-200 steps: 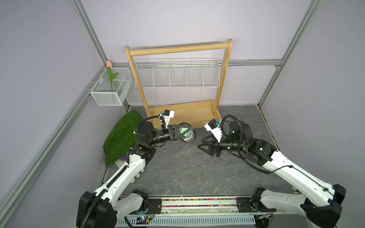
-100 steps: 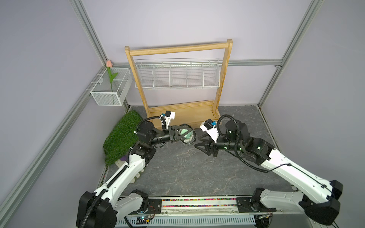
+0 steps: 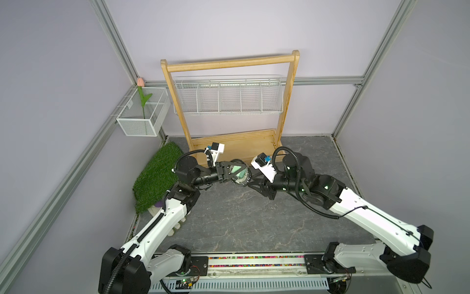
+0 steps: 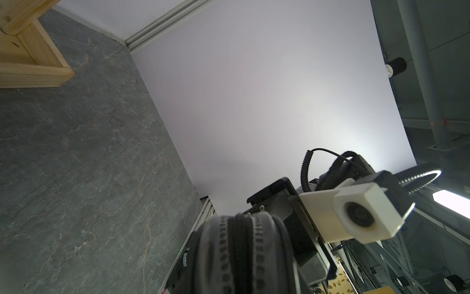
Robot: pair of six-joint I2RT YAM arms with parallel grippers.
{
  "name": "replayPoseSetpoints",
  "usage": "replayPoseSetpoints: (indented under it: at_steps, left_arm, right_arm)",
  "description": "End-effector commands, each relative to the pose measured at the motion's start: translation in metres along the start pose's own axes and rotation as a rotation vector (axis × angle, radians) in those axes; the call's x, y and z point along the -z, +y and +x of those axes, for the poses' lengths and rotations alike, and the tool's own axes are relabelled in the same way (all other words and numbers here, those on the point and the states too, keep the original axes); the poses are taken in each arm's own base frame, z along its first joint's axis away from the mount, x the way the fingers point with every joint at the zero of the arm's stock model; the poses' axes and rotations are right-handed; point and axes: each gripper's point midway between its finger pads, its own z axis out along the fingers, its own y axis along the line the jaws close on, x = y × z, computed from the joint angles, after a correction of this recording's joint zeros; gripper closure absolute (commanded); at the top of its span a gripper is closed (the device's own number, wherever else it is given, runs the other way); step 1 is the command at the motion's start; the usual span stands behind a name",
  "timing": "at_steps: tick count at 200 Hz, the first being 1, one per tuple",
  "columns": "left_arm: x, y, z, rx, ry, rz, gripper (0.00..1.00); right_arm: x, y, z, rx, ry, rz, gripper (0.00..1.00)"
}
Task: Pack away charging kits
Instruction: Zip the zipper on the storage bag.
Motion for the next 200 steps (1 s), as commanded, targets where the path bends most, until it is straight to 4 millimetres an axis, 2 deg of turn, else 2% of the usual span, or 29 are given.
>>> replayPoseSetpoints:
  at_steps: [1, 54, 147, 156, 185, 200]
  left_arm:
    - [0.002, -0.028, 0.011, -0.005, 0.066, 0.080, 0.92]
    - [0.003, -0.028, 0.013, -0.007, 0.067, 0.081, 0.92]
    - [0.005, -0.015, 0.021, 0.008, 0.089, 0.034, 0.97]
    - [0.004, -0.013, 0.024, 0.012, 0.106, 0.028, 1.00]
    - [0.004, 0.002, 0.039, 0.009, 0.159, -0.023, 1.00]
    - [0.002, 0.002, 0.046, -0.001, 0.185, -0.019, 1.00]
  right_arm:
    - [-0.003, 0.004, -0.008, 0.049, -0.015, -0.007, 0.69]
    - [0.004, -0.003, -0.013, 0.078, -0.037, 0.048, 0.94]
    - [0.020, -0.019, -0.014, 0.147, -0.024, 0.166, 0.94]
    - [0.019, -0.022, -0.014, 0.151, -0.013, 0.181, 0.94]
    - [0.018, -0.028, -0.020, 0.176, -0.001, 0.213, 0.94]
    - [0.015, -0.028, -0.024, 0.190, 0.014, 0.207, 0.94]
